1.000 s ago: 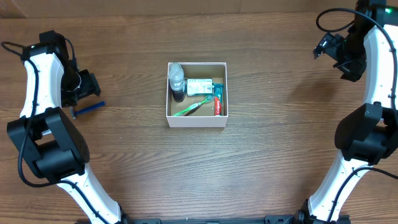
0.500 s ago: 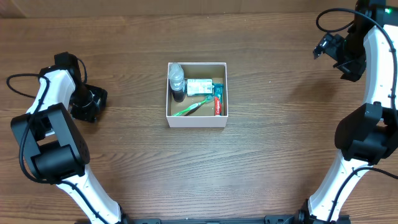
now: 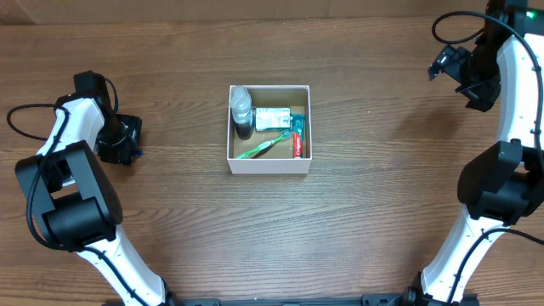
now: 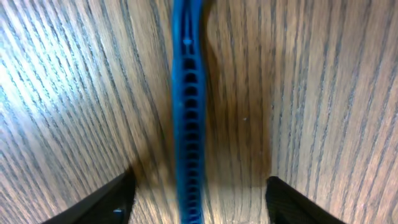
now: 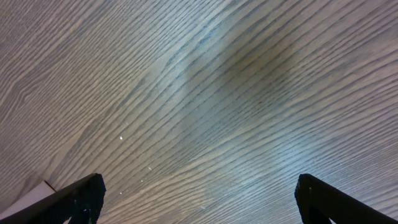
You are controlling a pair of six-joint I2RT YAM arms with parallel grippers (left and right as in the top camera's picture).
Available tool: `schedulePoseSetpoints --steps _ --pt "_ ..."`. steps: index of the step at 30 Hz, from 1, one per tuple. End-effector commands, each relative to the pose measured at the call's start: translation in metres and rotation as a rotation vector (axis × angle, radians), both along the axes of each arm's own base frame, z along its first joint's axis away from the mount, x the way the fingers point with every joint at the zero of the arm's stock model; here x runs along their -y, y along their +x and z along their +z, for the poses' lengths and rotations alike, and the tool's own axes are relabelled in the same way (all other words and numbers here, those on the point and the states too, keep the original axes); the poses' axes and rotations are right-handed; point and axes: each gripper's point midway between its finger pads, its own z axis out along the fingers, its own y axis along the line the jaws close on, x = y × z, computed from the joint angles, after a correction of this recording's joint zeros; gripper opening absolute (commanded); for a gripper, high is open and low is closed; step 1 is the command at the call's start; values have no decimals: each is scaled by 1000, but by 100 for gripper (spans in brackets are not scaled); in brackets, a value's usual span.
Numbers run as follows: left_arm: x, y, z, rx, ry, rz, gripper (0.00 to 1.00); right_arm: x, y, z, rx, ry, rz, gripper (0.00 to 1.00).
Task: Pack container
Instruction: 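Lower the left gripper over the blue razor handle and close on it, then lift the blue razor with the left gripper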
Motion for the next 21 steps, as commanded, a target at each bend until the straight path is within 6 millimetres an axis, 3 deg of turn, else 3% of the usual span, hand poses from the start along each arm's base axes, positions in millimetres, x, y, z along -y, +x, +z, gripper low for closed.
schedulePoseSetpoints --steps 1,3,6,13,21 --pt "-3 -5 -9 -21 9 18 48 -1 3 24 65 -9 -5 100" --pt "-2 -9 -9 -39 5 5 27 -1 3 24 65 -9 -5 100" --pt "-2 -15 -9 -62 12 -53 15 -1 3 24 65 -9 -5 100" --pt "-4 -21 -9 -94 33 -236 5 -1 3 24 65 -9 -5 100" --pt "1 -19 -9 -84 31 -658 4 -1 3 24 65 -9 -5 100"
